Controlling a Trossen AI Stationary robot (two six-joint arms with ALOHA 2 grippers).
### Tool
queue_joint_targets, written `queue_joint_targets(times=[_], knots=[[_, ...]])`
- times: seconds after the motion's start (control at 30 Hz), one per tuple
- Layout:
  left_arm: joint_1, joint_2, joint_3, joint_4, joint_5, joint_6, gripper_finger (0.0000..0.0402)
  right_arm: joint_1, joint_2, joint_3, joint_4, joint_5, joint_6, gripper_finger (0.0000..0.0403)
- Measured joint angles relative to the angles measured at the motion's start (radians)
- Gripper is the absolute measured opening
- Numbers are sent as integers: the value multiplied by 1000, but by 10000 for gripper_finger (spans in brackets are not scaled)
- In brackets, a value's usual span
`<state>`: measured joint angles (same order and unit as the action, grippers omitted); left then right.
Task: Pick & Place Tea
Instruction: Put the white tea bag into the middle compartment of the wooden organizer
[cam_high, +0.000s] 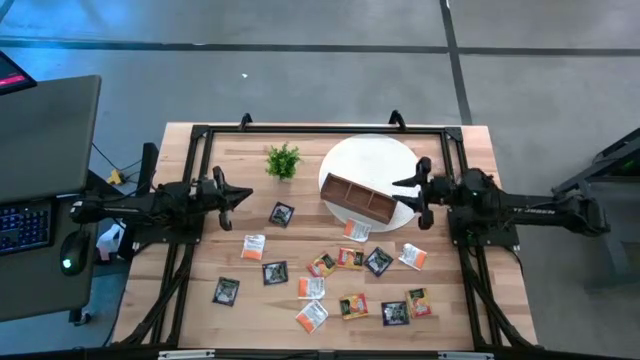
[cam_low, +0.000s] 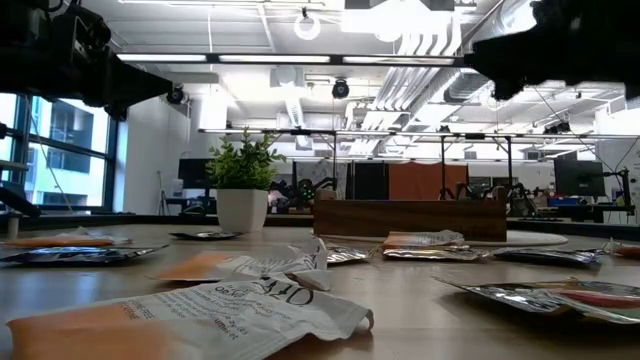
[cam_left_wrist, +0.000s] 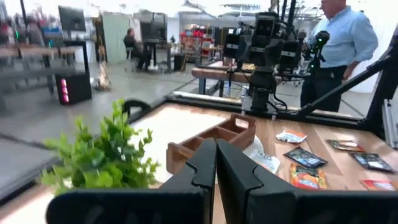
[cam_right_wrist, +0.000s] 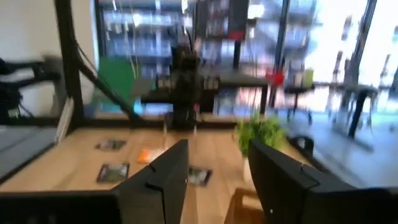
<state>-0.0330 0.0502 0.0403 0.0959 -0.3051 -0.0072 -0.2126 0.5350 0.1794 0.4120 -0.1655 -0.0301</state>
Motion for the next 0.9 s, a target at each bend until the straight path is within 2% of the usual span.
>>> queue_joint_targets(times=[0.1, 0.2, 0.27, 0.37, 0.43, 0.53, 0.67, 0.9], knots=[[0, 0, 2, 14, -11, 19, 10, 53, 122, 142, -244, -3, -37, 164], [0, 7, 2, 14, -11, -5, 17, 116, 250, 314, -605, -8, -46, 165], [0, 12, 2, 14, -11, -17, 34, 160, 329, 425, -828, 0, -22, 165], [0, 12, 3, 19, -12, -18, 77, 228, 439, 540, -1019, 23, 31, 165], [0, 12, 3, 18, -20, 4, 108, 275, 504, 577, -1068, 21, 47, 165], [0, 12, 3, 27, -26, 41, 147, 334, 588, 584, -1091, -54, 74, 165], [0, 12, 4, 66, -27, 49, 171, 395, 683, 548, -1126, -132, 129, 165], [0, 12, 5, 97, -32, 58, 175, 454, 824, 526, -1127, -28, -5, 165]])
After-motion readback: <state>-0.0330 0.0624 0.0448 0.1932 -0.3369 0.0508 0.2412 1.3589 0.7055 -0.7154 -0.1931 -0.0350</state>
